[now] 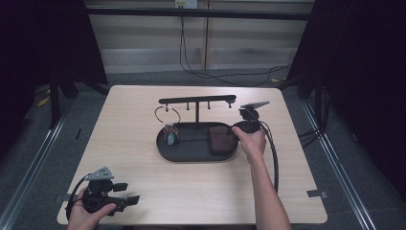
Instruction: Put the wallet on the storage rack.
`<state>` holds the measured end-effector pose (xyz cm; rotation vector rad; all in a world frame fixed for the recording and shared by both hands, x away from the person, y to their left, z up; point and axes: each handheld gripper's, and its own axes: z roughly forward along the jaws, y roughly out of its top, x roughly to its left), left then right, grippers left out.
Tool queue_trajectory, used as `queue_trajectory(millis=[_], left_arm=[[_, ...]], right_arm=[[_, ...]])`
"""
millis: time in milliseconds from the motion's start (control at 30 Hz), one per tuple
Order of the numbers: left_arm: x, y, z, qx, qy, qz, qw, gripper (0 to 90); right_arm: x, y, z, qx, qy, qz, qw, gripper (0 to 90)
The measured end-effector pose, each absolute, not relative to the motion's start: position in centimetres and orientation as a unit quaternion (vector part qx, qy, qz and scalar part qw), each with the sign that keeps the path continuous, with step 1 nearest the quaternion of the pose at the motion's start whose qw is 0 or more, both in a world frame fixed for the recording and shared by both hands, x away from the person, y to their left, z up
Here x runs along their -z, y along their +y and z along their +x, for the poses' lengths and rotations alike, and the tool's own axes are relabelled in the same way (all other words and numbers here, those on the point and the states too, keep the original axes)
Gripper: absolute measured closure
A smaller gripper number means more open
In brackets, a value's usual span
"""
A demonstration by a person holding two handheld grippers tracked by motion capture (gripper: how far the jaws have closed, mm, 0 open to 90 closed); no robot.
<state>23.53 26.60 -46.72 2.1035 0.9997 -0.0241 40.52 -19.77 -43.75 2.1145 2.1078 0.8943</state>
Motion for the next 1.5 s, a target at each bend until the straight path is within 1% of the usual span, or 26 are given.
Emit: queue_trajectory(millis=[167, 233, 267, 333, 367, 400, 433, 500, 733, 1100, 1267, 1500], left_arm=[[46.8, 26.5, 23.6, 0.012, 0.390, 0.834, 0.390, 24.4], [46.8, 26.4, 23.6, 0.012, 0.392, 0.833, 0.390, 24.4], [46.8, 26.5, 23.6, 0.012, 0.392, 0.833, 0.390, 24.4], [46.8, 26.5, 23.6, 0.011, 0.392, 0.833, 0.390, 24.4], [46.8, 26.5, 23.6, 0.011, 0.394, 0.832, 0.390, 24.4], [46.8, 26.5, 23.6, 0.010, 0.395, 0.831, 0.391, 24.4], [46.8, 26.5, 23.6, 0.010, 0.396, 0.831, 0.391, 24.4], [46.8, 26.5, 23.6, 0.010, 0.397, 0.830, 0.392, 24.4], [46.9, 26.6, 23.7, 0.010, 0.399, 0.829, 0.392, 24.4], [46.9, 26.7, 23.7, 0.010, 0.404, 0.826, 0.394, 24.4], [46.9, 26.7, 23.8, 0.010, 0.409, 0.821, 0.399, 24.4], [46.9, 26.9, 23.7, 0.008, 0.410, 0.818, 0.402, 24.4]], right_arm=[[43.4, -19.7, 40.2, -0.290, 0.684, 0.669, 0.011, 61.0], [43.3, -19.6, 40.1, -0.288, 0.687, 0.667, 0.012, 56.2], [43.2, -19.6, 40.0, -0.289, 0.688, 0.666, 0.012, 55.8], [43.0, -19.5, 39.8, -0.292, 0.689, 0.663, 0.016, 49.4], [42.9, -19.5, 39.7, -0.296, 0.690, 0.660, 0.018, 43.5], [42.7, -19.3, 39.5, -0.295, 0.691, 0.659, 0.019, 41.8], [42.7, -19.2, 39.3, -0.295, 0.694, 0.656, 0.023, 42.4], [42.6, -19.1, 39.0, -0.300, 0.698, 0.650, 0.025, 39.9], [42.8, -19.3, 37.8, -0.313, 0.703, 0.638, 0.032, 37.8], [43.1, -20.4, 34.9, -0.335, 0.710, 0.618, 0.046, 36.2], [43.0, -20.7, 33.7, -0.348, 0.714, 0.606, 0.045, 36.2], [43.0, -21.0, 31.7, -0.356, 0.719, 0.594, 0.061, 34.7]])
